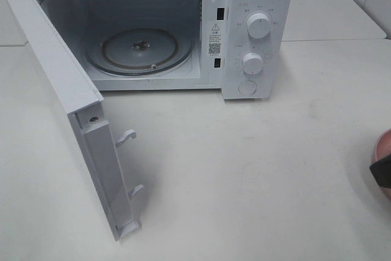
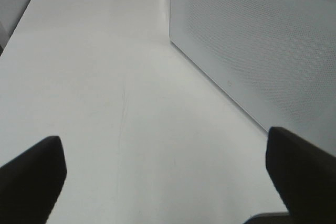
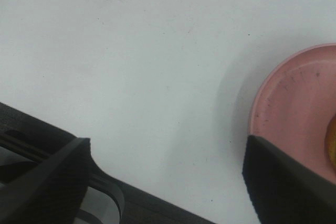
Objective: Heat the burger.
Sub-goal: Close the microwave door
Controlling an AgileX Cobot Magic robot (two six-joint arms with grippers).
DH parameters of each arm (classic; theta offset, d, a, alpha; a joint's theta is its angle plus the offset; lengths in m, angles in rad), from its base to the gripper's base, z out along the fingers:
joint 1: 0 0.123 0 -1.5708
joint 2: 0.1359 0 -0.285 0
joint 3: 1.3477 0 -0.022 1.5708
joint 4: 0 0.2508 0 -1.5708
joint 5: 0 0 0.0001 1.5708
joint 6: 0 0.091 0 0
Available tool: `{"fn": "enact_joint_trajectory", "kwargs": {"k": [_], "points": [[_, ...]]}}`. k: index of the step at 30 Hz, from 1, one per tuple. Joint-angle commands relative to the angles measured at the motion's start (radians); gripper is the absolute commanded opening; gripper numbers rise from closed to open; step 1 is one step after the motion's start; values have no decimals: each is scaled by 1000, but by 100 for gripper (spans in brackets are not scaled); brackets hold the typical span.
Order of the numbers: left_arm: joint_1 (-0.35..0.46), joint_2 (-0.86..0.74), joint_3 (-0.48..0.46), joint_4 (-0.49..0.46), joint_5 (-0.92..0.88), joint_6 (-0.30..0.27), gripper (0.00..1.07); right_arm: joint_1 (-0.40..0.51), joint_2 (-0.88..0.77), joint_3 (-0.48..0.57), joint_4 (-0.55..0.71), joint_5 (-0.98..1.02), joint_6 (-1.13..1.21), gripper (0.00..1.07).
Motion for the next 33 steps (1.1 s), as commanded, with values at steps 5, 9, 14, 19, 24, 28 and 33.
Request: {"fn": "enact_joint_trajectory", "kwargs": {"k": [5,9,14,19,24,28,33], "points": [[3,-8,1,-2,-11,-6,98,1,-162,-5,3,103,-20,77],[3,-8,1,-2,-11,-6,98,-14,-297,-4,-1,146,-20,77],[3,-8,1,-2,-11,-6,98,-89,-402,-4,-1,166,-21,77],[3,-8,1,-2,-11,-6,98,-171,-506,-3,0,166,-31,77],[3,-8,1,-2,-11,-6,98,-240,-613,44,16,166,-31,77],[3,-8,1,-2,-11,-6,98,-296,-704,104,26,156,-31,77],[3,-8,1,-2,-11,-6,98,-322,-761,120,26,132,-36,76]]}}
